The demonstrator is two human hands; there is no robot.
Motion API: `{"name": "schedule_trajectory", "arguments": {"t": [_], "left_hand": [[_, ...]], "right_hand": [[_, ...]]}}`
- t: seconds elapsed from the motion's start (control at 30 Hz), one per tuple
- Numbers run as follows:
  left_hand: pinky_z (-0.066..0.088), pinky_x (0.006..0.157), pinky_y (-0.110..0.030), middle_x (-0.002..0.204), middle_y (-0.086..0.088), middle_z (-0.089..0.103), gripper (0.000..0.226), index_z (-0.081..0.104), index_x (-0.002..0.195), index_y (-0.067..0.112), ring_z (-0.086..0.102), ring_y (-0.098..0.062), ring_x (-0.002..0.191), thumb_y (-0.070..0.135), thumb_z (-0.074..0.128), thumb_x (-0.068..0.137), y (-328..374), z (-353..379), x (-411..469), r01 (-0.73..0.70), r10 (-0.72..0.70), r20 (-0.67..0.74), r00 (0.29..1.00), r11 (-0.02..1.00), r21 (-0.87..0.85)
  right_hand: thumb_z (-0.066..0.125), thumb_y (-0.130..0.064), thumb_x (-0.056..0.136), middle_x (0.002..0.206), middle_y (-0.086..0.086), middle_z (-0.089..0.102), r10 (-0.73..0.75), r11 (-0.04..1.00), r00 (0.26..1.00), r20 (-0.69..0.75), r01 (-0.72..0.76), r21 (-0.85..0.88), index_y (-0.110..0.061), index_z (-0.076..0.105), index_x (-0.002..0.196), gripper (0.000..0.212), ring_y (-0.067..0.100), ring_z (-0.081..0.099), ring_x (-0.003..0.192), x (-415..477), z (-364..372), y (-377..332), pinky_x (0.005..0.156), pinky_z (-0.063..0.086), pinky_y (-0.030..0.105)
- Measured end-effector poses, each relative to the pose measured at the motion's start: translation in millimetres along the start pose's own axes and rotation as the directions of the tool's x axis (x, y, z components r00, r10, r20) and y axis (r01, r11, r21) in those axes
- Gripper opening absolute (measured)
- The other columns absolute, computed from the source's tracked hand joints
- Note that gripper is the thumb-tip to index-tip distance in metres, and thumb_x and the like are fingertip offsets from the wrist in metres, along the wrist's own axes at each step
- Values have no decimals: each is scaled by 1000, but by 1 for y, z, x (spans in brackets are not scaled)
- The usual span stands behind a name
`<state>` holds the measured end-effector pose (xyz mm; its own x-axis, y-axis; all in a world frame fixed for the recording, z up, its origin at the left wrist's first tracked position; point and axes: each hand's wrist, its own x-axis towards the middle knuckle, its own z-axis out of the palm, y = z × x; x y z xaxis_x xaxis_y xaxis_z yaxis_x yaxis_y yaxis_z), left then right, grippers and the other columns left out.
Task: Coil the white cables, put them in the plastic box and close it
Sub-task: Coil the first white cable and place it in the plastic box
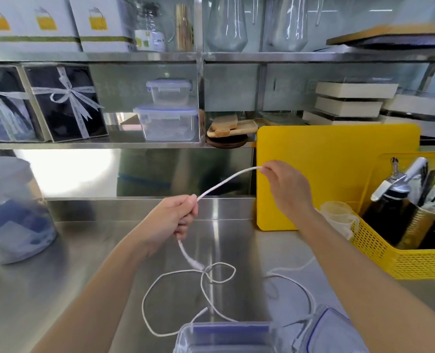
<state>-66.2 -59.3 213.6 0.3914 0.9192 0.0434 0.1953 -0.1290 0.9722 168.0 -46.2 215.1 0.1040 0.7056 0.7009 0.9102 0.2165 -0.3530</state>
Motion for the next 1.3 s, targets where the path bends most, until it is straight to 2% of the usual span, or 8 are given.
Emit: {"name": "schedule_trajectory", "arguments": {"t": [0.17,0.27,0.4,0.5,0.6,0.83,1.1,1.3], "left_hand": [[13,39,-18,45,9,27,32,43,71,13,18,-5,38,23,35,100,-13,-5,-12,53,-48,28,998,974,-220],[15,33,-16,47,6,31,28,48,76,11,22,-4,33,24,35,98,-15,-17,-16,-24,-33,-71,997,739,-673],[17,34,-17,49,5,36,29,55,89,9,26,-5,32,27,34,97,-12,-28,-15,-95,-49,-143,989,527,-844],[20,35,-17,50,5,40,28,58,95,8,28,-6,35,23,35,97,-14,-27,-12,-76,-83,-169,982,646,-760],[38,40,-19,55,1,55,29,59,98,6,45,-10,41,19,34,100,-20,-21,-10,3,-108,-199,974,885,-466],[51,50,-26,60,-15,66,38,63,88,3,59,-20,43,19,31,100,-19,-2,-29,126,-103,95,990,952,-280],[15,37,-19,36,7,29,32,52,72,9,15,-5,32,34,38,89,-17,3,-29,227,-52,276,960,722,-654],[28,49,-24,57,0,31,36,57,99,1,28,-12,48,27,32,100,-13,-10,-27,306,287,463,839,454,-837]], "right_hand": [[48,-33,92,77,6,57,156,984,988,-11,-154,84,-13,52,102,23,23,53,68,-9,1,15,56,44,36],[55,-20,90,78,12,56,168,931,972,162,-210,299,-14,54,93,7,24,48,65,-32,13,35,56,39,31],[52,-19,92,97,8,63,-50,998,862,504,63,-8,-16,60,97,10,23,57,86,-59,29,34,68,40,29],[52,-21,89,107,0,61,-164,948,573,803,317,-32,-20,57,101,13,17,53,92,-58,23,-16,72,37,29],[55,-20,88,103,-1,65,-320,917,480,817,374,139,-20,63,96,11,16,56,93,-51,1,-66,76,44,31],[48,-24,93,89,-3,62,-436,900,733,522,334,281,-17,65,95,18,12,52,82,-30,-18,-93,73,44,32],[48,-31,92,63,-8,52,-184,960,834,519,40,276,-22,54,77,19,11,49,61,-31,1,-67,56,39,28],[57,-20,89,62,-2,52,-12,785,867,498,-300,541,-20,49,84,9,3,47,43,-33,0,-52,39,34,11]]}}
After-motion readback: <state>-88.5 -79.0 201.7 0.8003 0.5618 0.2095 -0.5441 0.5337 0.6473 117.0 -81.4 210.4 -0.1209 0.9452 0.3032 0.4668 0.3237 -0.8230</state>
